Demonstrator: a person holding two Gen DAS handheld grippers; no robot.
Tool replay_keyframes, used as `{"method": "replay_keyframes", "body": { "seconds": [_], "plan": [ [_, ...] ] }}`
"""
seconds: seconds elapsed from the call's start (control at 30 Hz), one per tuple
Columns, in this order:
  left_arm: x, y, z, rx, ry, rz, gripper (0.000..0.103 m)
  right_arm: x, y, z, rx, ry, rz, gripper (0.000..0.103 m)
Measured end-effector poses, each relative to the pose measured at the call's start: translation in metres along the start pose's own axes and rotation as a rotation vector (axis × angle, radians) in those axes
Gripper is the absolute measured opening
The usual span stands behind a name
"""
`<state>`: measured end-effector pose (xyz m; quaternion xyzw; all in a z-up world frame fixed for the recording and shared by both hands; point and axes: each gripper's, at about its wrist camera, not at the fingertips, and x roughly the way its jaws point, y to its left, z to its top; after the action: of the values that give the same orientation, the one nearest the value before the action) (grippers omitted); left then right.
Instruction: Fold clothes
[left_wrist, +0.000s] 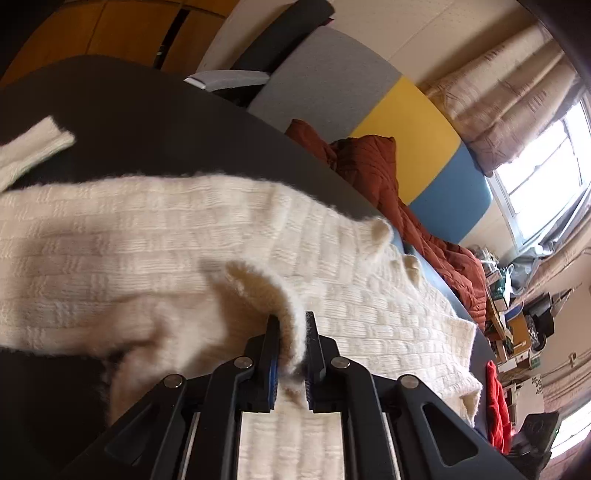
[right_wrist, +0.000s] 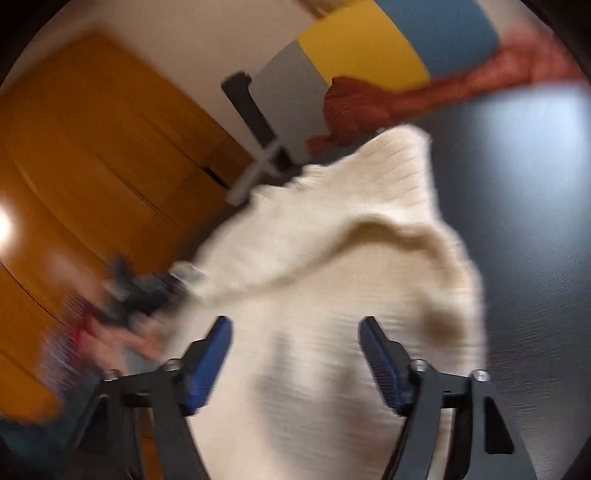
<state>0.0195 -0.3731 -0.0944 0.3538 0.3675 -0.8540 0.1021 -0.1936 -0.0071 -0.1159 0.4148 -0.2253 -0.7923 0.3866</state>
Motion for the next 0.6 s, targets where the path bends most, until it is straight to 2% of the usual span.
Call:
{"method": "replay_keyframes", "body": {
  "seconds": [0.03, 0.1, 0.2, 0.47, 0.6],
  "plan": [
    [0.001, 0.001, 0.000, -0.008, 0.002, -0.001, 0.010, 0.003, -0.001, 0.004, 0.035, -0.014, 0.024, 0.103],
    [0.003, 0.007, -0.002, -0.020, 0.008, -0.001, 0.010, 0.009, -0.004, 0.013, 0.102, -0.041, 0.062, 0.103],
    [0.004, 0.014, -0.007, -0.028, 0.007, -0.016, 0.011, 0.028, -0.010, 0.026, 0.192, -0.068, 0.046, 0.103],
    [0.003, 0.005, -0.008, 0.035, 0.002, -0.024, 0.010, 0.064, -0.025, 0.059, 0.351, -0.213, -0.062, 0.103],
    [-0.003, -0.015, -0.007, 0.089, 0.000, -0.088, 0.010, 0.035, -0.032, 0.068, 0.383, -0.354, -0.027, 0.103]
  ]
}}
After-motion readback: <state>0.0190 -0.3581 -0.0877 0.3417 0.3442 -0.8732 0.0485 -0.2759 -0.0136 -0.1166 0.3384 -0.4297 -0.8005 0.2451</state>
